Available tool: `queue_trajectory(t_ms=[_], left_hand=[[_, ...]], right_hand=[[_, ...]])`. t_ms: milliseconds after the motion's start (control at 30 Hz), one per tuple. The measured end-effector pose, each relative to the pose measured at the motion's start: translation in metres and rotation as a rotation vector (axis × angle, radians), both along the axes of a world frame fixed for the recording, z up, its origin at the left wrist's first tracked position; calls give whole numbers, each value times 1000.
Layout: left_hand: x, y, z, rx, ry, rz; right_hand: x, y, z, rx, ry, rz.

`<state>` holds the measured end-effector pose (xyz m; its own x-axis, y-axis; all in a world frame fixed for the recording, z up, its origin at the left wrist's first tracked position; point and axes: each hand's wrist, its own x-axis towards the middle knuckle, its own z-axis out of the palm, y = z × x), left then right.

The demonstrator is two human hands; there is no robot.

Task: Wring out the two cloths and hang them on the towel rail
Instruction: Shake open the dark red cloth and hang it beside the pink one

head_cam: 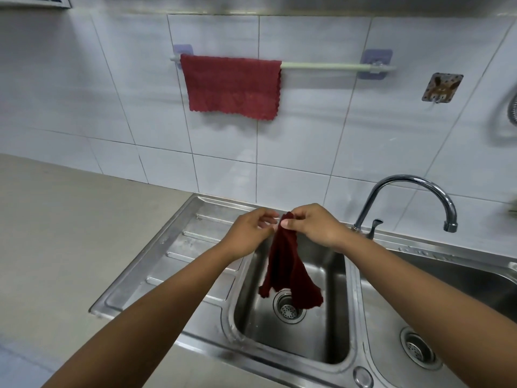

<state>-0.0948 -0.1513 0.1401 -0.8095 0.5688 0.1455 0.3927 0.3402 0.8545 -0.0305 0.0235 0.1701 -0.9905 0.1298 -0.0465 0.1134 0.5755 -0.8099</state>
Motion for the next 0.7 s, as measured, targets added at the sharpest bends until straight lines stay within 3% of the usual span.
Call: queue_trajectory(t_ms=[267, 500, 700], left_hand=[[11, 10, 3, -30, -35, -12], [23, 23, 14, -54, 80, -30], [21, 20, 28, -27, 88, 68]], right_hand=[[22, 7, -1, -138, -81, 11], [32, -5, -23, -271, -15, -123], [37, -22, -52, -144, -83, -203]])
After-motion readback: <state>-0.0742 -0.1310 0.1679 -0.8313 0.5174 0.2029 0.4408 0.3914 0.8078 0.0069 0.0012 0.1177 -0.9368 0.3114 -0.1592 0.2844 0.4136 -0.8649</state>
